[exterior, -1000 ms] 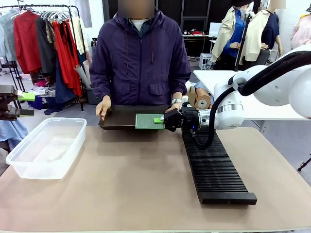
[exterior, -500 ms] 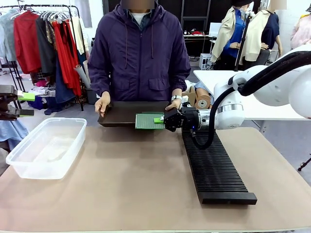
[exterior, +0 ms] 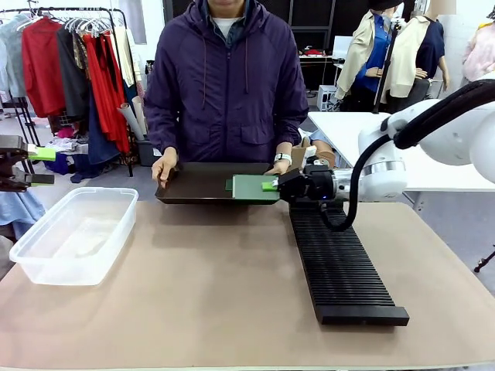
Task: Sort PCBs into racks and boxes based on the side picked up.
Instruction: If the short side of the Blank PCB is picked up, insert it into the PCB Rack ; if the long side is picked up, place it in the Organizing box.
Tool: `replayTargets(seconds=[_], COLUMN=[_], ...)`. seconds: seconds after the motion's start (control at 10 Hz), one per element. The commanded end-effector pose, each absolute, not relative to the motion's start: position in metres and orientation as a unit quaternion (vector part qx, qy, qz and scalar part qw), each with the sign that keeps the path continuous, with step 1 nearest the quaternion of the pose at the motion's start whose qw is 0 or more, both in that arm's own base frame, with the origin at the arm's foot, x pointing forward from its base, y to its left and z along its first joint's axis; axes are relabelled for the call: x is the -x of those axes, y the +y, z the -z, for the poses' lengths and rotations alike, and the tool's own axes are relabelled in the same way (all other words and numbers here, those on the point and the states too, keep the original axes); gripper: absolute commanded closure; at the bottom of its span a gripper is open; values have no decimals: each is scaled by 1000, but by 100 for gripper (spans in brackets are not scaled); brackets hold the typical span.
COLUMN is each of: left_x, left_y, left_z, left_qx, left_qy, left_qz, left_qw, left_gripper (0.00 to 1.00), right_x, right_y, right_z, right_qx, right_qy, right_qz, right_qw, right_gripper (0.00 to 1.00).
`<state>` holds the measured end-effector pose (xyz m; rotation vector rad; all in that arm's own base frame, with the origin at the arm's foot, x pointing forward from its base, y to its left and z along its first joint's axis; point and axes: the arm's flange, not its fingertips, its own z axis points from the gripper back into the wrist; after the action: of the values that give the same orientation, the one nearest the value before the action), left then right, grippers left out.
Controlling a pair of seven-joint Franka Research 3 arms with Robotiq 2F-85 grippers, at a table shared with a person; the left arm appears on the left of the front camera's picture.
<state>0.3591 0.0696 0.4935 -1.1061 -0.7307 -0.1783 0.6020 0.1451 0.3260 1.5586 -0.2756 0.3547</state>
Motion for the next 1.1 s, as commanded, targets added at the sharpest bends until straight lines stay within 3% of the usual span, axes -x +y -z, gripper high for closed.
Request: replayTargets(seconds=[0.0, 0.5, 1.0], left_x=[-358, -358, -358], left_y=[70, 70, 70], left_z=[-495, -495, -495], left_qx=[517, 517, 517], left_qy=[-341, -341, -341], left_qz=[83, 83, 83], left_qw=[781, 781, 781], left_gripper=[0, 0, 0], right_x=[-606, -612, -611], right_y=[120, 26, -37], right_z=[-345, -371, -351], right_qx=[-697, -661, -655], right_qy=[-141, -207, -243], right_qz=[-186, -238, -330], right_qw=[678, 680, 635], right_gripper=[100, 100, 100])
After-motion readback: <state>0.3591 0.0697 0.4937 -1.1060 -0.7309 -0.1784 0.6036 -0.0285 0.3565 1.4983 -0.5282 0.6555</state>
